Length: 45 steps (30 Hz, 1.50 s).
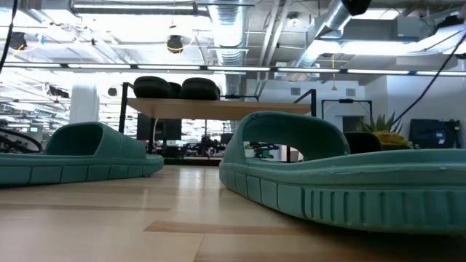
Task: Pick and place slides into the shelf
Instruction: Put the black slide on the shelf
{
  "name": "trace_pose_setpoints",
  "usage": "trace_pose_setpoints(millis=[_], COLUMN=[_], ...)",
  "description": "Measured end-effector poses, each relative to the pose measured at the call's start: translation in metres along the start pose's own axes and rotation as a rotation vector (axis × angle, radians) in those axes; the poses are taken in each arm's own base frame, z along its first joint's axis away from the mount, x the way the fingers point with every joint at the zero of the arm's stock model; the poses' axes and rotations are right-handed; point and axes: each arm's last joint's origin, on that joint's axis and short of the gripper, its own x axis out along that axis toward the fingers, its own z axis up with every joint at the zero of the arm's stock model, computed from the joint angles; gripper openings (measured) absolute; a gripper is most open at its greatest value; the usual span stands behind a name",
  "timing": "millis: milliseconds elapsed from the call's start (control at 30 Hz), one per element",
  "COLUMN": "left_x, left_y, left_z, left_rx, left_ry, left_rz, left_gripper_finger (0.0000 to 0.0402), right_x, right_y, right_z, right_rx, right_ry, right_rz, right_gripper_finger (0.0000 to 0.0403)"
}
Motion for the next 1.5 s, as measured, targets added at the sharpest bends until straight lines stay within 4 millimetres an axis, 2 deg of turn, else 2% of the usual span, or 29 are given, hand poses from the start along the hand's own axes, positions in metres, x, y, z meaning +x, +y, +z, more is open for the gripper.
trace_pose_setpoints(millis=[200,433,600,700,867,1033,1200,1500], left_x=[-0.009,-0.008,0.003,0.013,0.028,0.032,0.042,0.055], left_y=[-0.009,-0.032,-0.058,-0.078,-0.102,-0.122,-0.134,-0.141], left_z=[-0.029,-0.053,-0.066,-0.083,-0.116,-0.141,-0.160,-0.178], left_rx=[-0.160,-0.331,-0.286,-0.201,-0.138,-0.109,-0.122,-0.148], left_ry=[-0.023,-0.068,0.006,0.108,0.208,0.191,0.211,0.275], left_rz=[-0.023,0.005,-0.048,-0.088,-0.093,-0.098,-0.110,-0.111], left_gripper_finger=[0.0086,0.0086,0.0087,0.0087,0.0087,0.0087,0.0087,0.0087], right_x=[0.011,0.011,0.010,0.012,0.014,0.017,0.020,0.022], right_y=[0.024,0.037,0.036,0.034,0.037,0.035,0.032,0.031], right_z=[-0.008,-0.015,-0.022,-0.021,-0.013,-0.004,0.003,0.005], right_rx=[-0.085,-0.196,-0.205,-0.152,-0.077,-0.049,-0.022,-0.007], right_ry=[0.119,0.155,0.201,0.188,0.104,0.002,-0.046,-0.066], right_rz=[-0.064,-0.250,-0.270,-0.281,-0.271,-0.317,-0.324,-0.323], right_gripper_finger=[0.0098,0.0098,0.0098,0.0098,0.0098,0.0098,0.0098,0.0098])
